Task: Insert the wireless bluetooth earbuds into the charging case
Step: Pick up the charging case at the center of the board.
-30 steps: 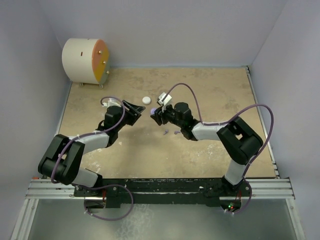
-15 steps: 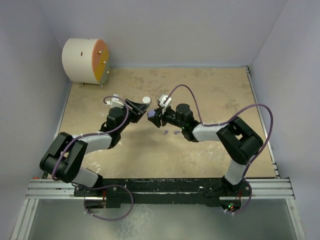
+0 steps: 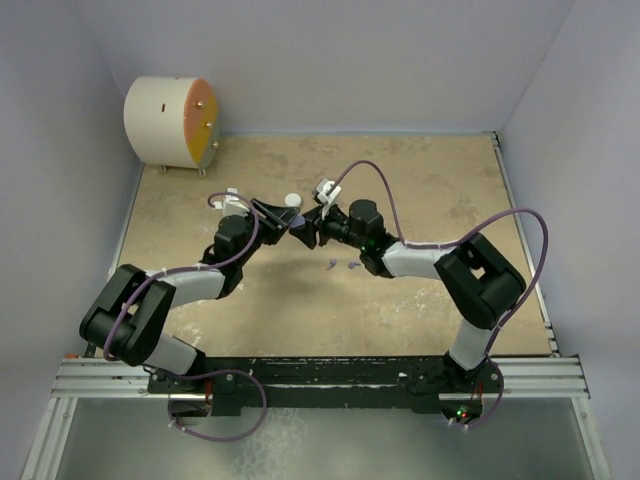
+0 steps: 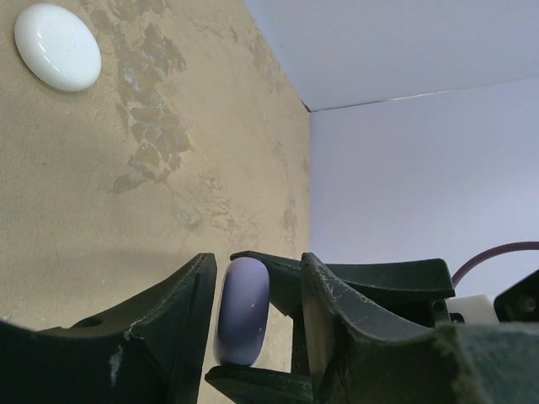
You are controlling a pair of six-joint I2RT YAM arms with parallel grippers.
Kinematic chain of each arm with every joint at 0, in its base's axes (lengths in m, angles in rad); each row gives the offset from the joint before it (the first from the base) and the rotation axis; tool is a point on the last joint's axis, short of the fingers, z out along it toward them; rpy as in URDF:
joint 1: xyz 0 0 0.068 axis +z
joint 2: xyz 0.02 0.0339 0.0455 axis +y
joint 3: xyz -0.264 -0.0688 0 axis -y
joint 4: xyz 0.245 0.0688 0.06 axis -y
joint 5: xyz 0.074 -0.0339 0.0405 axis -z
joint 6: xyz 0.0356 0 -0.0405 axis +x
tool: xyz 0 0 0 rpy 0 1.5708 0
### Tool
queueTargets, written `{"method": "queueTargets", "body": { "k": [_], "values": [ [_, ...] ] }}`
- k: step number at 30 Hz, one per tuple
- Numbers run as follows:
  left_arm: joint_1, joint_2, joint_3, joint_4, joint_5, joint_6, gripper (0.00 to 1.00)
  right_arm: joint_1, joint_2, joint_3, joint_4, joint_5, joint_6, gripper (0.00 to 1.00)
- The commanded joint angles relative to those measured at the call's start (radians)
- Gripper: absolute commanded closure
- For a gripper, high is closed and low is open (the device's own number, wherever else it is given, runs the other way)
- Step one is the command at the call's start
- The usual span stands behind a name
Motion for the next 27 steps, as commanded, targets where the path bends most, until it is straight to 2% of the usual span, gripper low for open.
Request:
{"method": "queueTargets", "body": {
  "k": [1,8,17,27],
  "values": [
    [-0.008,-0.035,-0.008,0.054,-0.017,0.025,0.58,-0.005,-0.003,0.079,-0.015,-0.019,0.040,1.00],
    [-0.010,-0.058,-0.015,0.045,-0.044,0.036,0.65,-0.012,0.011,0.113,-0.071,-0.013,0.080,1.00],
    [-0.010,-0.130,-0.036,0.018,-0.122,0.060,0.64,-0.013,0.009,0.124,-0.130,-0.002,0.098,1.00],
    [-0.012,-0.119,-0.048,0.047,-0.111,0.052,0.65,-0.017,0.009,0.131,-0.138,-0.006,0.117,1.00]
  ]
}}
